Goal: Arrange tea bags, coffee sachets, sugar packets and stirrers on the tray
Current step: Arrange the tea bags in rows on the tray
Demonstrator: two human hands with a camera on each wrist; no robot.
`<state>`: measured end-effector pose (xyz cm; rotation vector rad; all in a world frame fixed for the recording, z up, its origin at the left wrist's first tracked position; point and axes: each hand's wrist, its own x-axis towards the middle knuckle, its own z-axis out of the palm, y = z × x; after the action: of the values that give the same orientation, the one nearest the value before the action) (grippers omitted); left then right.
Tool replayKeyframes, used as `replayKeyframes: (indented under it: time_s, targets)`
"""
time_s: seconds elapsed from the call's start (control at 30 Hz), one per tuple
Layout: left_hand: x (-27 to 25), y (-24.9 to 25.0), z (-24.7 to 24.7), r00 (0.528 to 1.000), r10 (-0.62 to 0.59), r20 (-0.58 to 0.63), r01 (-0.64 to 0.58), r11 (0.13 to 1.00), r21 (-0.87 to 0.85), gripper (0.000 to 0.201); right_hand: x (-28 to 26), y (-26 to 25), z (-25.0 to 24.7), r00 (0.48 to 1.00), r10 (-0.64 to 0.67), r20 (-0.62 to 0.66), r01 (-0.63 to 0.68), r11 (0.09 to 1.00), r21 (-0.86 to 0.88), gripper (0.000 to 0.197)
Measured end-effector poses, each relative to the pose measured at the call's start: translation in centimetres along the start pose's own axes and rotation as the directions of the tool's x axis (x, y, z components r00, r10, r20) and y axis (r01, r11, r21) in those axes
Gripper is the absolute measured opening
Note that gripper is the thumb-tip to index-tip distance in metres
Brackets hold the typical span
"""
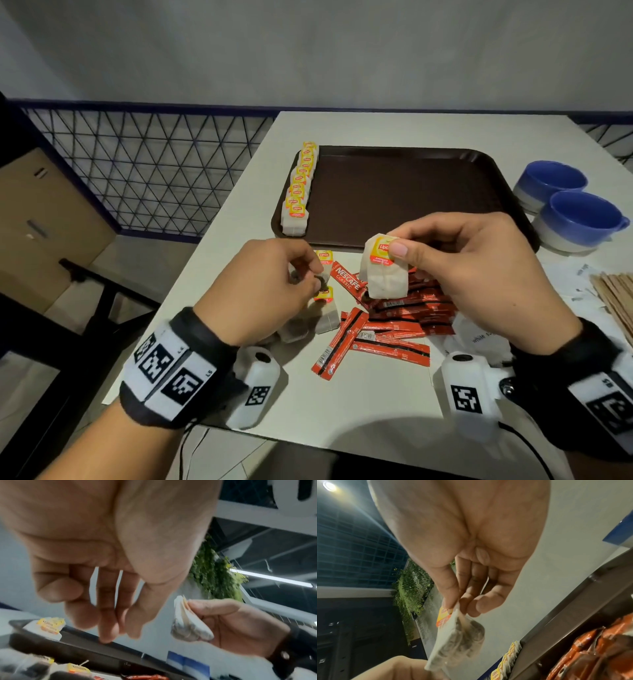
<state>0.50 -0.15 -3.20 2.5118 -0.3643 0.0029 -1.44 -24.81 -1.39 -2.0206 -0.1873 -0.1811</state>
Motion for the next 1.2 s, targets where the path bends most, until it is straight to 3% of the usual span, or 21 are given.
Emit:
replayKeyframes:
  time_s: [0.1,0.2,0.27,0.53,0.77,1.07,1.2]
  targets:
    - [1.1,0.4,0.1,0.981,-0.004,0.195,-0.047,0.966,0.256,0.019,-0.2,0.0,-0.2,1.000,-0.001,-0.007,0.002,1.000,0.025,0.006]
    - [1.8,0.8,0.7,0.938,-0.022,0.346,-0.106,0.932,0.346,0.030,-0.3,0.1,-0.3,1.000,0.010,0.004,-0.010,0.999,0.042,0.007]
    - [2.1,1.0,1.0,0.924,-0.020,0.382,-0.138,0.914,0.382,0.032,-0.3,0.2,-0.5,1.000,0.010,0.010,-0.011,0.999,0.039,0.008]
    - [2.7,0.8,1.2,0.900,-0.056,0.433,-0.133,0.910,0.393,0.042,-0.2,0.2,-0.6,1.000,0.015,0.026,-0.017,0.998,0.067,0.008]
    - [2.5,0.7,1.1,0.909,-0.031,0.415,-0.125,0.931,0.343,0.017,-0.2,0.1,-0.1,0.999,0.005,0.044,-0.008,0.998,0.062,0.008]
    - [1.8,0.8,0.7,0.921,0.001,0.389,-0.082,0.978,0.190,0.039,-0.4,-0.2,0.1,0.999,-0.017,0.052,0.014,0.998,0.064,0.005]
    - [1.4,0.6,0.1,0.928,-0.007,0.374,-0.044,0.991,0.126,0.016,-0.5,-0.2,0.0,0.998,-0.012,0.054,0.009,0.998,0.061,0.006]
